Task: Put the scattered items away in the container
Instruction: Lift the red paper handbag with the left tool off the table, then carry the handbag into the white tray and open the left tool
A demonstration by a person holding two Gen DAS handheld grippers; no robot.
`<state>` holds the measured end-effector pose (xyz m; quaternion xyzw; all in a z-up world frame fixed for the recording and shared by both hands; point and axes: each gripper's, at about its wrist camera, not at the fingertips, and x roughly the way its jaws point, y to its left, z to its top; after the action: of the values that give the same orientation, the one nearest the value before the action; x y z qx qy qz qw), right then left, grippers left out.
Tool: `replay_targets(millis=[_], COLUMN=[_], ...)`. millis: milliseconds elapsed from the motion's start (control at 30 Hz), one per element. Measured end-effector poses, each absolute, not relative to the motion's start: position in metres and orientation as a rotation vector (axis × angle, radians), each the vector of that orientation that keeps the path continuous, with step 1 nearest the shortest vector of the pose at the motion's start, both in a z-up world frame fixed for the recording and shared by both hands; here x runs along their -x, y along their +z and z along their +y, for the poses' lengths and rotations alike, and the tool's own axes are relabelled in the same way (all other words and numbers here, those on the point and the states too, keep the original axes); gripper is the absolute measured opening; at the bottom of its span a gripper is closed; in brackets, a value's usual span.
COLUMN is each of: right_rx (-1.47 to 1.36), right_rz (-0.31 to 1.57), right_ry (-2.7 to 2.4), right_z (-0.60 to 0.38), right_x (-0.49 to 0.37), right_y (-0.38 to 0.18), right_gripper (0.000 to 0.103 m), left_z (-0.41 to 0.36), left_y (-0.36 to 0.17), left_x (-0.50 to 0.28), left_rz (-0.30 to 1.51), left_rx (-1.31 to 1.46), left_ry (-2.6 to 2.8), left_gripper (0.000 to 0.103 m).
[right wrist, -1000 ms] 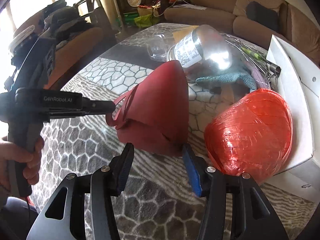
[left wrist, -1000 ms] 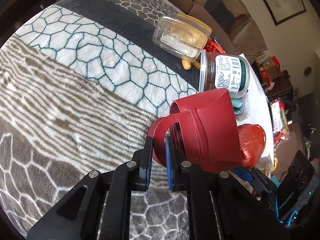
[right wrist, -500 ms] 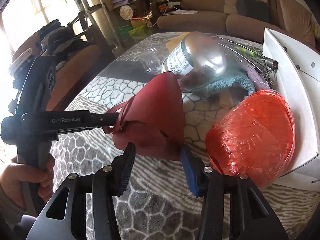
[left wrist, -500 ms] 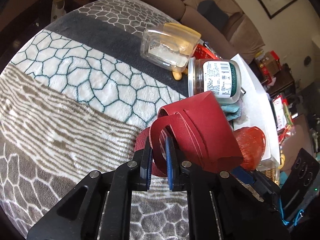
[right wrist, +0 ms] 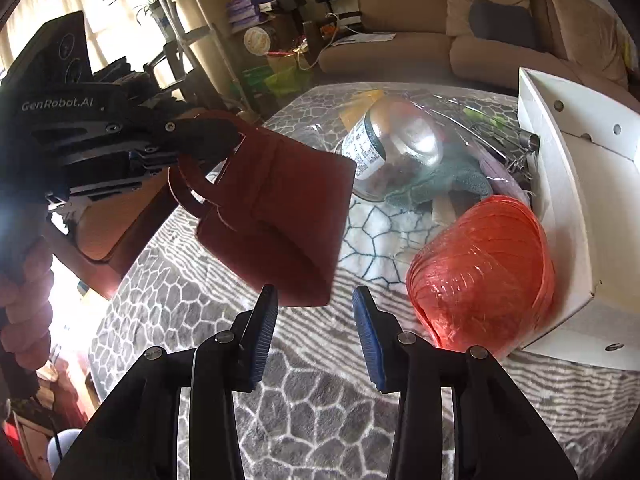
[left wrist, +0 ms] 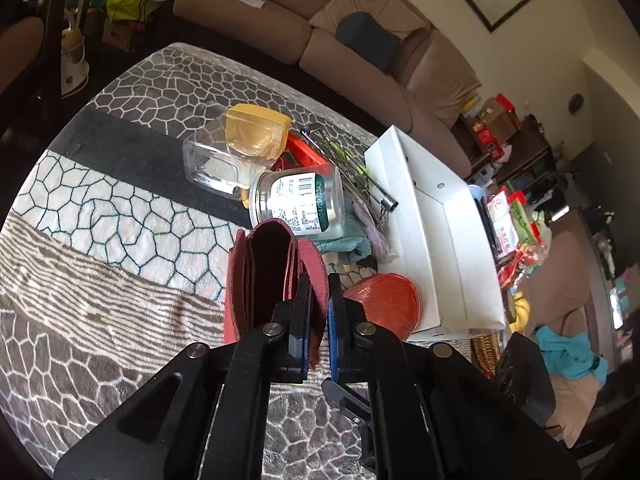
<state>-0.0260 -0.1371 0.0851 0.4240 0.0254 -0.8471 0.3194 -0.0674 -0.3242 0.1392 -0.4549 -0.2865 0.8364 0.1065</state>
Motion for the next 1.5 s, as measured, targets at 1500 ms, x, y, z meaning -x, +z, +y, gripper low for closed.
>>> replay_targets(millis=[1500], right_rx=[-1.034], right_rz=[0.077], right_ry=[-2.715], right_z=[0.224], right_x=[0.033], right_y=[0.201], right_gripper=[0.058], left_z=[0.077], left_y=[0.144], left_x=[0.219], left_rz=[-0.831], left_rx=[1.379], left_ry=[2.088], left_gripper=[0.006])
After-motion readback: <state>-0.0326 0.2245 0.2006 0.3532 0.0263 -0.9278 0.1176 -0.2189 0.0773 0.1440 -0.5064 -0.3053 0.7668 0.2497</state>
